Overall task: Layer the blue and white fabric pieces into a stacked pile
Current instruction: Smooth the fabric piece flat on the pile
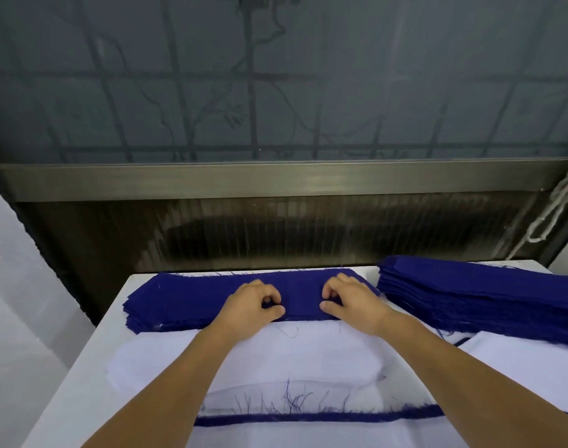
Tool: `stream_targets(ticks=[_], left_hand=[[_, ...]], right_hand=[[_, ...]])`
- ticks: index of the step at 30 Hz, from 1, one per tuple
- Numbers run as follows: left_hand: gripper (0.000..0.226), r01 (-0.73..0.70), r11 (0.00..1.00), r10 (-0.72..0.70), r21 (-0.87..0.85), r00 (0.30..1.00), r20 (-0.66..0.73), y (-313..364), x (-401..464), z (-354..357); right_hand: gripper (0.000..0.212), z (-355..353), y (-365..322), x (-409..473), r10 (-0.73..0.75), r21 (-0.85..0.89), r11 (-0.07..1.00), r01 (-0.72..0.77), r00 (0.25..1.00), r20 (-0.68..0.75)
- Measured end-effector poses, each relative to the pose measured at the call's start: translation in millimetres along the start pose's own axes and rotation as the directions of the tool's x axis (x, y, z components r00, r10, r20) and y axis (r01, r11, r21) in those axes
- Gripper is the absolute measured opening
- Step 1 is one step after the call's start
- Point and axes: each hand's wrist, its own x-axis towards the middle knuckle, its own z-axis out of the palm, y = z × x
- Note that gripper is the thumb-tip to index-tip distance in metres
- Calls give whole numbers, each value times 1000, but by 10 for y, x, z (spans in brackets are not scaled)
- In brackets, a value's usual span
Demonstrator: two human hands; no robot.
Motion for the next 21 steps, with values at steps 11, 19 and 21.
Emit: stream_targets(ticks=[11, 19, 21], left_hand=[[34, 56, 989, -61, 135, 997, 36, 78, 208, 18], [33, 59, 981, -57, 184, 998, -17, 70, 279, 75], [33, 55, 982, -52, 180, 998, -20, 50, 261, 71]], right_hand=[[34, -46, -42, 222, -6, -155, 988, 18, 997, 77], [37, 49, -121, 193, -21, -168, 985, 23, 1000, 9], [17, 47, -104, 186, 0, -126, 992, 1, 1000, 6]])
